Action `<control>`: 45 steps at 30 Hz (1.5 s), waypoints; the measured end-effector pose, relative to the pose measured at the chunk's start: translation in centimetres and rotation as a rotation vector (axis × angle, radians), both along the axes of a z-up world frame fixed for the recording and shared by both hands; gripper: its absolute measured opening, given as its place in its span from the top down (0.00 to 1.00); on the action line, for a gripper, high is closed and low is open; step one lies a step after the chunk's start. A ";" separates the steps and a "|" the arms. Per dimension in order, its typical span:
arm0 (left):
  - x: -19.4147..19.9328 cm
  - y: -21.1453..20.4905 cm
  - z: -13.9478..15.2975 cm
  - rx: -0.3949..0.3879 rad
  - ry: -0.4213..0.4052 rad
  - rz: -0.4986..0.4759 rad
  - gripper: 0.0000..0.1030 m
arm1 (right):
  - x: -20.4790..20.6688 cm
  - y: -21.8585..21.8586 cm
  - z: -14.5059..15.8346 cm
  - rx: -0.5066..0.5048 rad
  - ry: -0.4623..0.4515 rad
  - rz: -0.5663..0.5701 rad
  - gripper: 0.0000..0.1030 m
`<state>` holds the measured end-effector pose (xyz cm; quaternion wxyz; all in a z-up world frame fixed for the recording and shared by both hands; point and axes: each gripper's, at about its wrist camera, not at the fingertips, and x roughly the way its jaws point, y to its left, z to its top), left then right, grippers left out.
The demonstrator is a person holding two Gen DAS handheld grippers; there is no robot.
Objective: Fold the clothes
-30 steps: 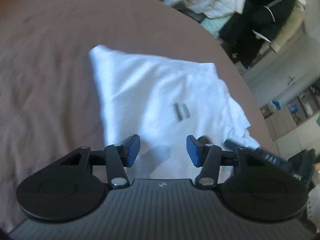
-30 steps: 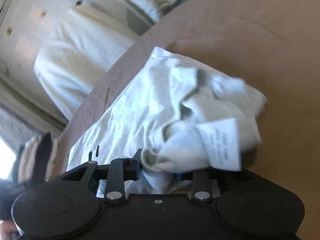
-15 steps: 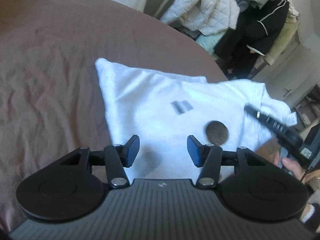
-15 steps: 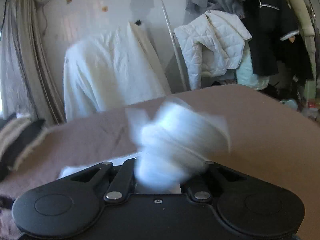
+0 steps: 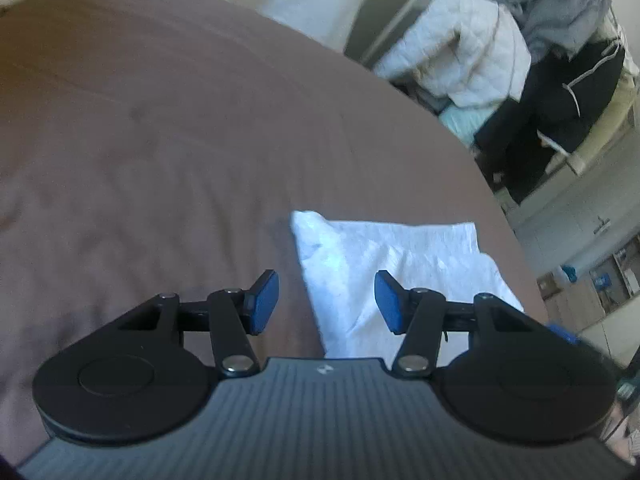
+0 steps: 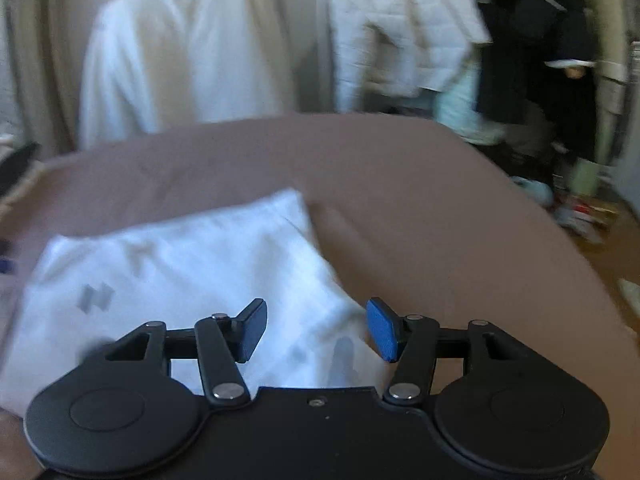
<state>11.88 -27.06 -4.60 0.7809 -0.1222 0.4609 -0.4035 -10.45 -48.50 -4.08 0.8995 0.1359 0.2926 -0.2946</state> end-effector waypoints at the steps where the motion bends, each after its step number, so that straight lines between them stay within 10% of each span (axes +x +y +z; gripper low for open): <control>1: 0.3 -0.9 -0.6 -0.004 0.019 -0.010 0.49 | 1.2 -0.3 0.3 0.015 -0.002 0.016 0.41; 8: 0.0 -5.6 -2.7 0.137 -0.043 -0.128 0.82 | 8.8 -4.5 -2.0 0.040 0.123 0.103 0.41; 11: -0.2 -5.2 -2.3 0.146 -0.067 -0.128 0.89 | 9.9 -4.6 -3.1 0.041 0.145 0.189 0.94; 18: -1.5 -2.9 -1.0 0.080 -0.146 -0.013 0.93 | 8.6 -1.0 1.1 -0.225 -0.032 0.201 0.95; 25: -2.0 -2.1 -2.2 0.134 -0.162 0.094 0.73 | 10.6 -5.1 -3.8 -0.127 0.244 -0.037 0.75; 30: -4.5 0.5 0.0 0.048 -0.126 0.072 0.68 | 6.1 1.2 0.0 -0.254 0.119 -0.042 0.42; 34: -7.5 0.7 -0.8 0.060 -0.068 -0.065 0.56 | 2.4 5.3 -0.1 -0.074 0.029 0.133 0.38; 37: -10.2 0.4 -2.6 0.227 -0.107 -0.147 0.53 | 0.2 6.0 -3.0 0.094 0.076 0.054 0.37; 42: -12.8 1.5 -1.6 0.357 -0.267 -0.219 0.51 | -3.8 5.8 -4.6 0.090 0.176 -0.012 0.40; 45: -12.9 2.5 0.4 0.290 -0.317 -0.200 0.51 | -5.0 6.7 -3.3 0.091 0.197 -0.060 0.34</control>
